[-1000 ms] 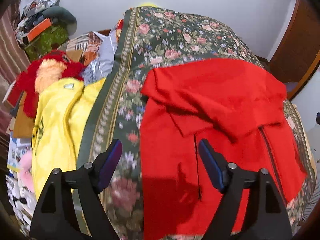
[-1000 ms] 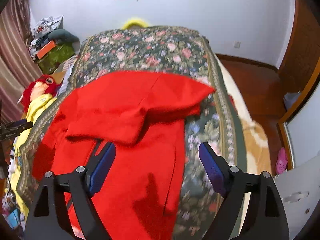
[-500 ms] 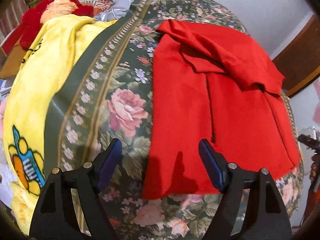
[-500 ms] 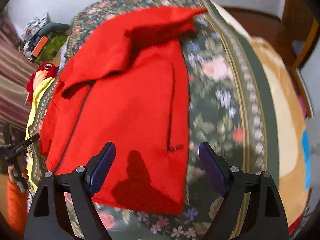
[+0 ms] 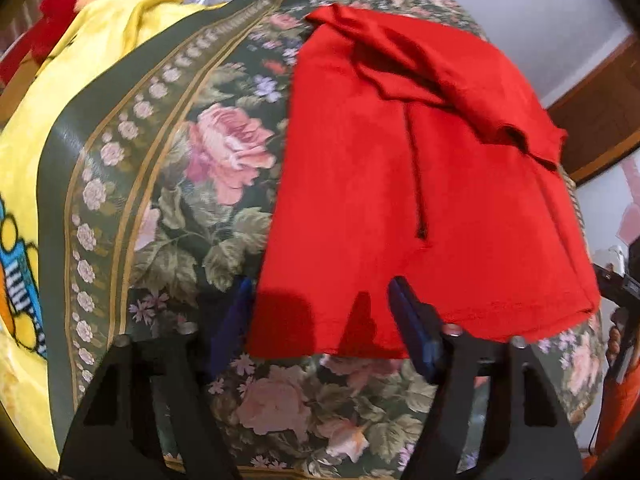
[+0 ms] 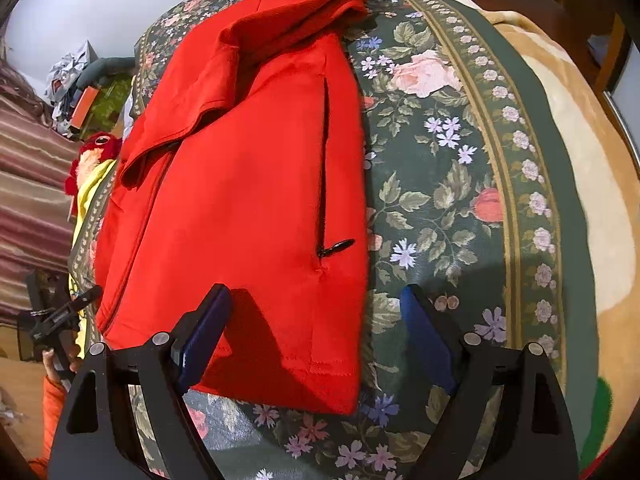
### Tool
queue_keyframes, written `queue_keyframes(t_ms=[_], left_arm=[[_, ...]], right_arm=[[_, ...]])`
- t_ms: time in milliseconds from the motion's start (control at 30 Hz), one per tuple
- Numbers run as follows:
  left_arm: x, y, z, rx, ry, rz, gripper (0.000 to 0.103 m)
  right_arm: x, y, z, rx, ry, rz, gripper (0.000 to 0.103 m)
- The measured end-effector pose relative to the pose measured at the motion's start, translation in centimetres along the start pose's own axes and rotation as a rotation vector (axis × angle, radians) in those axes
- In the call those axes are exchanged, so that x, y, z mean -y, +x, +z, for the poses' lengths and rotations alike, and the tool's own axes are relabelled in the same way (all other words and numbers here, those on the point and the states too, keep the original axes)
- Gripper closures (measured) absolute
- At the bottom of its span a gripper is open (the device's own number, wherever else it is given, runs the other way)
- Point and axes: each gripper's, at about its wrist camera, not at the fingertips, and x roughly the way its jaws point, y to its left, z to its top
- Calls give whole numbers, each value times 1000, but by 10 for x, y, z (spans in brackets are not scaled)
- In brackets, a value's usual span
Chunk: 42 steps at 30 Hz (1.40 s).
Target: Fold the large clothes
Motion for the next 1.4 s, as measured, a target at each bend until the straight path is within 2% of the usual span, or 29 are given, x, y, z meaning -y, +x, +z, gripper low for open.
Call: queue_keyframes(t_ms=[33, 67, 100, 167, 267, 300, 333, 367, 400, 433, 567, 700, 833, 1033, 1267, 1400], left_arm=[[-2, 1, 1, 1, -19, 0, 46], [-5, 3, 2, 1, -45, -16, 54], [-7, 5, 3, -6, -67, -33, 66], [-14, 17, 4, -42, -119, -57, 83], [-17, 27, 2, -66, -157, -114, 87], [-15, 27, 2, -64, -152, -115, 89], [-13, 26, 2, -62, -142, -114, 89], [-10, 24, 2, -60, -132, -117, 91], [-8, 23, 3, -60, -127, -119, 96], [-4, 21, 4, -59, -113, -115, 98], [12, -5, 15, 15, -67, -125, 99], [28, -35, 33, 97, -48, -196, 99], [34, -57, 65, 166, -48, -230, 99], [40, -78, 114, 238, -60, -282, 99], [67, -84, 187, 353, 12, -183, 100], [68, -78, 223, 411, 2, -147, 100]], right_arm=[[-3, 1, 2, -1, -12, 12, 20], [-5, 2, 2, -4, -26, 28, 20], [-9, 3, 4, -5, -39, 48, 23], [-14, 7, 7, -8, -58, 52, 29], [-20, 13, 10, 2, -72, 30, 38], [-21, 13, 10, 6, -68, 36, 45], [-21, 12, 10, 7, -66, 49, 58], [-20, 10, 11, 6, -52, 88, 65], [-20, 10, 13, 0, -33, 131, 82], [-19, 9, 14, -5, -2, 186, 88], [-28, 2, 17, 33, -21, 174, 90], [-36, -11, 28, 83, -27, 214, 90], [-45, -26, 48, 159, -28, 262, 91], [-65, -41, 88, 248, -66, 259, 91], [-62, -53, 150, 343, -33, 223, 91], [-57, -48, 182, 364, -10, 197, 91]])
